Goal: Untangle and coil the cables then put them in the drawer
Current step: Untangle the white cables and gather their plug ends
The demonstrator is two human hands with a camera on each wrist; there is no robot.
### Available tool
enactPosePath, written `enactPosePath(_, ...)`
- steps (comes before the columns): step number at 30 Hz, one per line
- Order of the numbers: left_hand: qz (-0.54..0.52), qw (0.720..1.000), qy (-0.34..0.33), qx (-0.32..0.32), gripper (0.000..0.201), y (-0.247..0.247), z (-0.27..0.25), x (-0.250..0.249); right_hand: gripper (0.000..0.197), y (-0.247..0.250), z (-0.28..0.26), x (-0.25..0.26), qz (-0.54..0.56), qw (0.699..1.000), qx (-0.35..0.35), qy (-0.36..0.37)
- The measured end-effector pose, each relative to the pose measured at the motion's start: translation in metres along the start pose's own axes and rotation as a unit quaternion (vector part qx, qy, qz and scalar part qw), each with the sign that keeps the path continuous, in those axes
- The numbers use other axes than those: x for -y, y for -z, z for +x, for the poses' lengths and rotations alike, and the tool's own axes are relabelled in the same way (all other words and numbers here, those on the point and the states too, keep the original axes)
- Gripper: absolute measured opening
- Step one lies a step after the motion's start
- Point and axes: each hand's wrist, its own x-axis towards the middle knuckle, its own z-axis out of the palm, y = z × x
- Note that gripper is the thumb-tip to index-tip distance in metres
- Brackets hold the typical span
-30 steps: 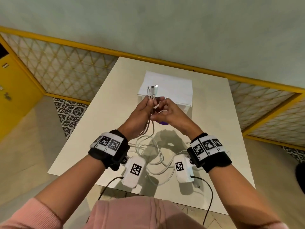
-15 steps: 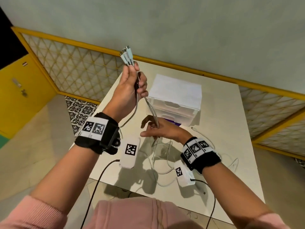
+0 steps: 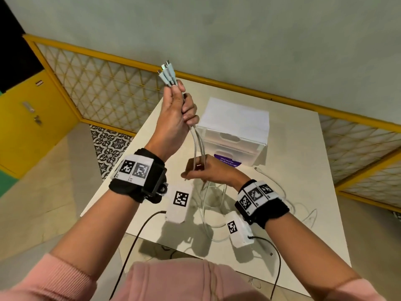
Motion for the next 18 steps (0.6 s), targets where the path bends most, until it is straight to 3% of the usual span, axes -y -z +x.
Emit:
enactPosePath(5, 0.109, 0.989, -0.087, -0.051, 0.024, 0.014, 0.003, -0.021, 0.028, 0.025, -0.01, -0.055, -0.131, 0.988, -0.001, -0.077)
enactPosePath(10, 0.262, 0.955, -0.114, -0.078, 0.026, 0.028, -0.008, -0.021, 0.017, 0.032, -0.031, -0.087, -0.106, 0.991, 0.012, -0.086)
enactPosePath(12, 0.39, 0.915, -0.1, -0.036, 0.037, 0.032, -0.016, -0.01, 0.023, 0.039, -0.034, -0.083, -0.128, 0.989, -0.007, -0.081)
enactPosePath(15, 0.603, 0.793, -0.017, 0.08, 0.041, 0.037, -0.026, 0.013, 0.022, 0.052, -0.037, -0.059, -0.145, 0.987, -0.028, -0.059)
enactPosePath(16, 0.626, 0.772, 0.009, 0.108, 0.046, 0.036, -0.029, 0.021, 0.022, 0.057, -0.039, -0.047, -0.158, 0.986, -0.028, -0.051)
enactPosePath(18, 0.605, 0.78, 0.049, 0.149, 0.054, 0.036, -0.032, 0.039, 0.023, 0.064, -0.042, -0.023, -0.172, 0.984, -0.021, -0.032)
